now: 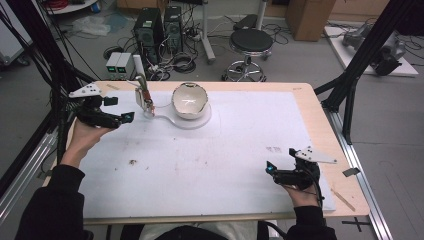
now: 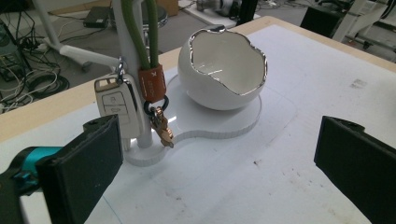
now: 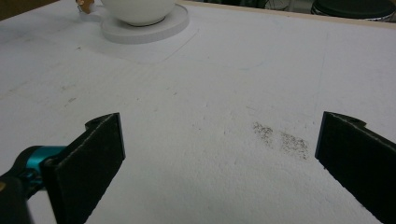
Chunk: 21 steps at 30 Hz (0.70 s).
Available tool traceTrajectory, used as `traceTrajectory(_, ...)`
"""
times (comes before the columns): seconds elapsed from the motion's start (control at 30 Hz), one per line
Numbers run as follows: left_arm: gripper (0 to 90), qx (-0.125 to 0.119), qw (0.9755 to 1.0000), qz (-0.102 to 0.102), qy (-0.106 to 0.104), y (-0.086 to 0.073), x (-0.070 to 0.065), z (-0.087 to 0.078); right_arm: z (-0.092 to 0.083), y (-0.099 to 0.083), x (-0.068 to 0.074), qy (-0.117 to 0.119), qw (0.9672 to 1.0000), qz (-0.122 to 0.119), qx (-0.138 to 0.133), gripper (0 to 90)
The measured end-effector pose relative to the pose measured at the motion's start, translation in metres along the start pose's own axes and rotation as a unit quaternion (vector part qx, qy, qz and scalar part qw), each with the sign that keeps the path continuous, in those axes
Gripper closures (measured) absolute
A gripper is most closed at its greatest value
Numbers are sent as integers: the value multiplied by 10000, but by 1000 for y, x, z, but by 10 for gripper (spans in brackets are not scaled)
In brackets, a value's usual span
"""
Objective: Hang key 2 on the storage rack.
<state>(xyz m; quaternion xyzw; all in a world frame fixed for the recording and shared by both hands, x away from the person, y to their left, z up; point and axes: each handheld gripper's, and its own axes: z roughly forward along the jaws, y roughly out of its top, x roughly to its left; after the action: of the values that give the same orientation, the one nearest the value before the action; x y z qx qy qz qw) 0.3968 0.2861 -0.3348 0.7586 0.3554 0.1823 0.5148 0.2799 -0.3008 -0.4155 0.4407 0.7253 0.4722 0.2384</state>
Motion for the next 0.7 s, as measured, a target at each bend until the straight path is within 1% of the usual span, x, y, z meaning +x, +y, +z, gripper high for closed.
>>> traceTrajectory(0.07, 17, 15, 10000, 20, 5, -4, -4, 2, 0, 0, 0, 2, 10000, 17, 8, 6)
traceTrajectory(0.17, 17, -4, 10000, -10, -18, -11, -9, 3, 1, -1, -1, 21, 10000, 8, 12, 6)
traceTrajectory(0.2, 17, 41, 10000, -8, 6, -15, -11, 4, 1, -1, -1, 13, 10000, -16, 2, 6)
traceTrajectory(0.23, 17, 96, 9999, 27, 32, -18, -12, 5, 0, -1, -2, 16, 10000, 9, -2, 6)
traceTrajectory(0.3, 17, 143, 9999, 40, 55, -23, -14, 5, -1, -1, -2, 8, 10000, 13, -33, 6)
traceTrajectory(0.47, 17, 97, 9999, -65, 53, -38, -18, 1, -2, -1, -2, 4, 10000, 32, -40, 6)
traceTrajectory(0.53, 17, 42, 9999, -84, 37, -41, -19, -1, -3, -2, -3, -16, 10000, 34, -50, 6)
traceTrajectory(0.6, 17, -12, 9999, -124, 79, -44, -20, -5, -4, -2, -3, -32, 10000, 37, -51, 6)
traceTrajectory(0.63, 17, -14, 9999, -88, 83, -45, -21, -6, -4, -3, -3, -36, 10000, 47, -53, 6)
traceTrajectory(0.7, 17, 20, 9999, -89, 103, -47, -23, -7, -5, -3, -4, -38, 10000, 63, -53, 6)
